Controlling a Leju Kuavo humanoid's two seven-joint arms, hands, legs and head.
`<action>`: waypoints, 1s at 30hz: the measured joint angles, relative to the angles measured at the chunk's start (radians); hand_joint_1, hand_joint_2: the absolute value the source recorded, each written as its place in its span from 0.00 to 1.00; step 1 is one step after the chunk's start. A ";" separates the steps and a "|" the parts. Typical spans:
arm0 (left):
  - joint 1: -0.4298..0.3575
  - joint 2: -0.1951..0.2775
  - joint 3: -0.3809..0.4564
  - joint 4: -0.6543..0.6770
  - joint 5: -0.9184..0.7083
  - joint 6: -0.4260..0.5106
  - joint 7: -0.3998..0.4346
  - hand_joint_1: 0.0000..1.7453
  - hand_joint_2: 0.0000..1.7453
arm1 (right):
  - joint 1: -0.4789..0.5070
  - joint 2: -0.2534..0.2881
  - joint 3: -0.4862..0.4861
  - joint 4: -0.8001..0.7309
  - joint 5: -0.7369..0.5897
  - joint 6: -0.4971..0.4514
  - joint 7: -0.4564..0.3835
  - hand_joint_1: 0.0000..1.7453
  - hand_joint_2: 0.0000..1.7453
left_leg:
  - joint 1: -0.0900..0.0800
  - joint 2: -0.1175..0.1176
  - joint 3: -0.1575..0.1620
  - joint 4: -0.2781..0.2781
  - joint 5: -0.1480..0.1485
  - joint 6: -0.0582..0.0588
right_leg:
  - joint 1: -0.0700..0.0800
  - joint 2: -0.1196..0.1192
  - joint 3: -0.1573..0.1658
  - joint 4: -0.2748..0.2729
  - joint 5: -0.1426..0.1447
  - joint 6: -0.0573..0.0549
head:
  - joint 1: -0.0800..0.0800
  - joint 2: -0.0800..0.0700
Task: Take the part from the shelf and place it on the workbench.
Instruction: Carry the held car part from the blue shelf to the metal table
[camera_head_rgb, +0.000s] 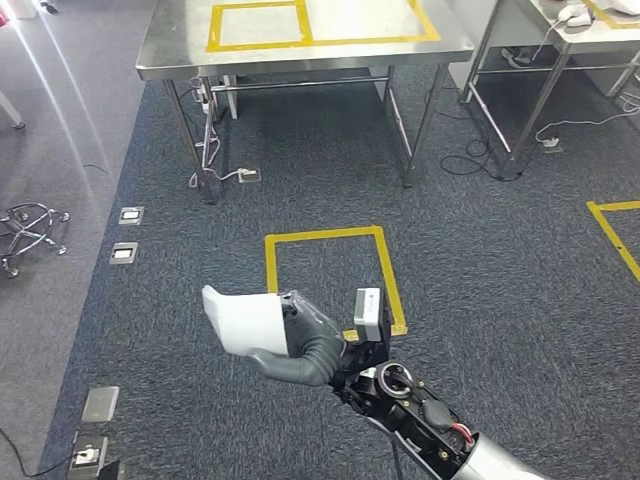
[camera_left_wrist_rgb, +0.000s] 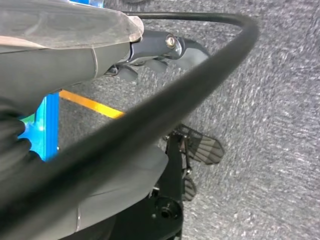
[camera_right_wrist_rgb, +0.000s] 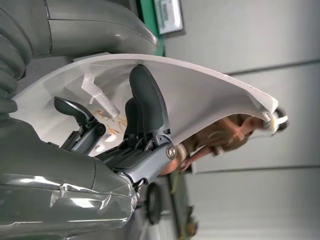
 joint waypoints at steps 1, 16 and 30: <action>-0.001 0.000 0.000 0.000 0.000 0.000 0.000 0.00 1.00 | 0.001 0.000 0.000 0.001 0.000 0.000 0.000 1.00 1.00 | 0.000 -0.003 0.003 -0.002 -0.001 0.002 | -0.001 0.012 -0.040 0.079 -0.032 0.000 | 0.005 0.000; -0.004 0.001 0.001 0.002 0.001 -0.001 0.000 0.00 1.00 | 0.000 0.003 0.000 0.010 0.000 0.005 -0.001 1.00 1.00 | 0.009 -0.023 -0.066 0.187 -0.108 -0.067 | -0.009 0.031 0.003 -0.072 0.075 -0.041 | -0.007 0.000; -0.002 0.003 0.002 0.002 0.001 0.000 0.000 0.00 1.00 | -0.005 0.006 0.002 0.015 0.000 0.006 -0.001 1.00 1.00 | -0.012 -0.016 -0.055 0.037 0.014 -0.001 | 0.015 0.027 0.008 -0.001 -0.015 -0.021 | -0.029 0.000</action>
